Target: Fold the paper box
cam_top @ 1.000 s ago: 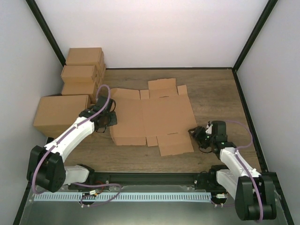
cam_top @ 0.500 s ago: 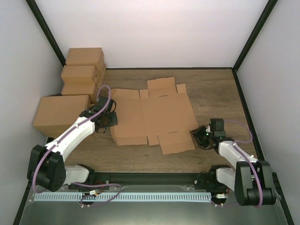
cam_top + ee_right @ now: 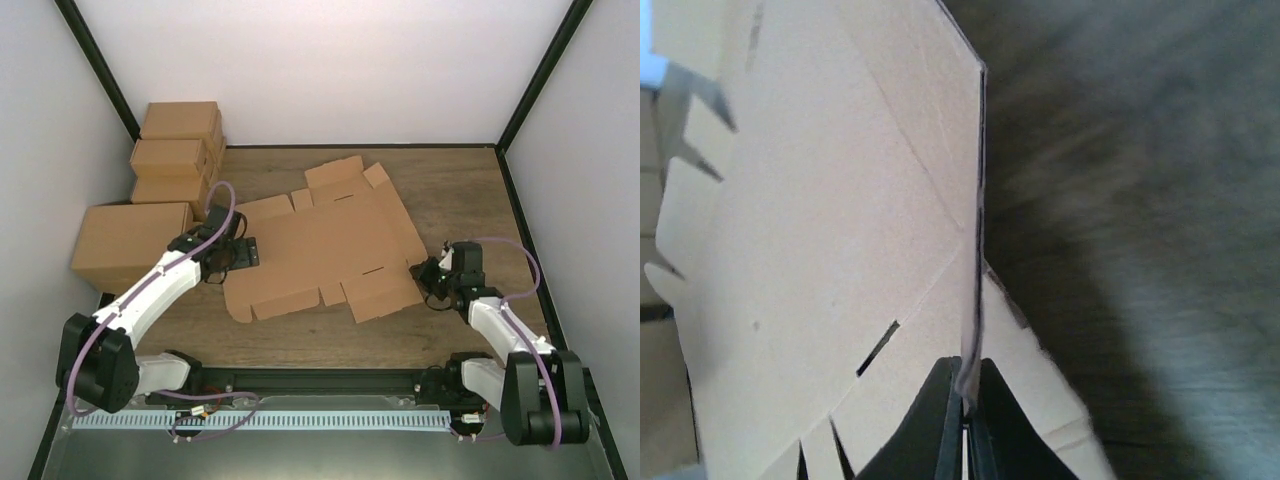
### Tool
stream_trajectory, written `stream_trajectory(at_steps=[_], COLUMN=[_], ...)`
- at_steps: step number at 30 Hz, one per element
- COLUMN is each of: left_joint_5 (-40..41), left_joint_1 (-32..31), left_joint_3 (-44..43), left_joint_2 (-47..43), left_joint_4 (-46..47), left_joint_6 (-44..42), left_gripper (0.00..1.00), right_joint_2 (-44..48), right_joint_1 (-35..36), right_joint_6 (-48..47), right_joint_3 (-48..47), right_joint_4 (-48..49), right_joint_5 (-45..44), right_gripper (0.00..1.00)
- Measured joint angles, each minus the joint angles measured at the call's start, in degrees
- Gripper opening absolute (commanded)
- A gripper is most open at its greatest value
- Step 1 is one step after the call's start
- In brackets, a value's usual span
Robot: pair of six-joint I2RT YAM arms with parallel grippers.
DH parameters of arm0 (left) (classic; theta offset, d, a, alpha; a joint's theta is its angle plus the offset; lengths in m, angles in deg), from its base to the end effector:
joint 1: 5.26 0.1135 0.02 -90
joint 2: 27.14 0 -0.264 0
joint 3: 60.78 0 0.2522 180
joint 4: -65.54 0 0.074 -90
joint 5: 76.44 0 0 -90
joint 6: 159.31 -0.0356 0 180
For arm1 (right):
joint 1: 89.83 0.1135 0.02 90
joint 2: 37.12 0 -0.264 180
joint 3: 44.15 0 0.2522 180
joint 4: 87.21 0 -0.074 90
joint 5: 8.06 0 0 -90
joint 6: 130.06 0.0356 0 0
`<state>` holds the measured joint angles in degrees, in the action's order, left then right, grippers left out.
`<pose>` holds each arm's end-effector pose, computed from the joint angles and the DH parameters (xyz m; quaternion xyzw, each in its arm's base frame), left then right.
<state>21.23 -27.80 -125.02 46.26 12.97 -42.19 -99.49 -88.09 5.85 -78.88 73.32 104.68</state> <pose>0.2284 -0.0896 0.2301 -0.0550 0.9661 -0.0435 0.2484 0.1932 0.0196 0.1521 0.2763 0.8726 0.3126 0.2538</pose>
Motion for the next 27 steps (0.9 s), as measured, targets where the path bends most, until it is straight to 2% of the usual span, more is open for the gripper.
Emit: stream_trajectory(at_steps=[2, 8, 14, 18, 21, 24, 27], left_joint_5=[0.1, -0.8, -11.7, -20.9, -28.2, -32.6, -33.3], left_joint_1=[0.0, 0.0, 0.0, -1.1, -2.6, -3.7, -3.8], left_joint_3=[-0.3, -6.0, -14.7, -19.2, -21.1, -24.0, -28.5], left_joint_2=[-0.8, -4.1, -1.6, 3.3, 5.2, 5.9, 6.9], left_joint_4=[-0.6, -1.3, 3.1, 8.6, 11.2, 12.5, 13.5], left_joint_6=[-0.3, -2.3, -9.7, -17.7, -26.9, -36.7, -44.6], left_gripper=[1.0, 1.0, 1.0, 1.0, 1.0, 1.0, 1.0], right_joint_2=[2.1, 4.8, 4.8, 5.5, 5.9, 6.2, 7.2], right_joint_1=[0.0, 2.8, 10.8, 13.9, 14.5, 14.6, 15.2], right_joint_6=[-4.7, -17.2, -25.5, -28.5, -30.2, -32.0, -34.4], right_joint_3=[0.0, -4.3, -10.9, -11.2, -11.2, -11.2, -11.2], right_joint_4=[0.5, 0.3, -1.1, -1.3, -1.2, -1.5, -1.8], right_joint_5=[1.9, 6.9, 4.1, 3.0, 3.4, 3.8, 4.8], right_gripper=[0.01, 0.01, 0.01, 0.01, 0.01, 0.01, 0.01])
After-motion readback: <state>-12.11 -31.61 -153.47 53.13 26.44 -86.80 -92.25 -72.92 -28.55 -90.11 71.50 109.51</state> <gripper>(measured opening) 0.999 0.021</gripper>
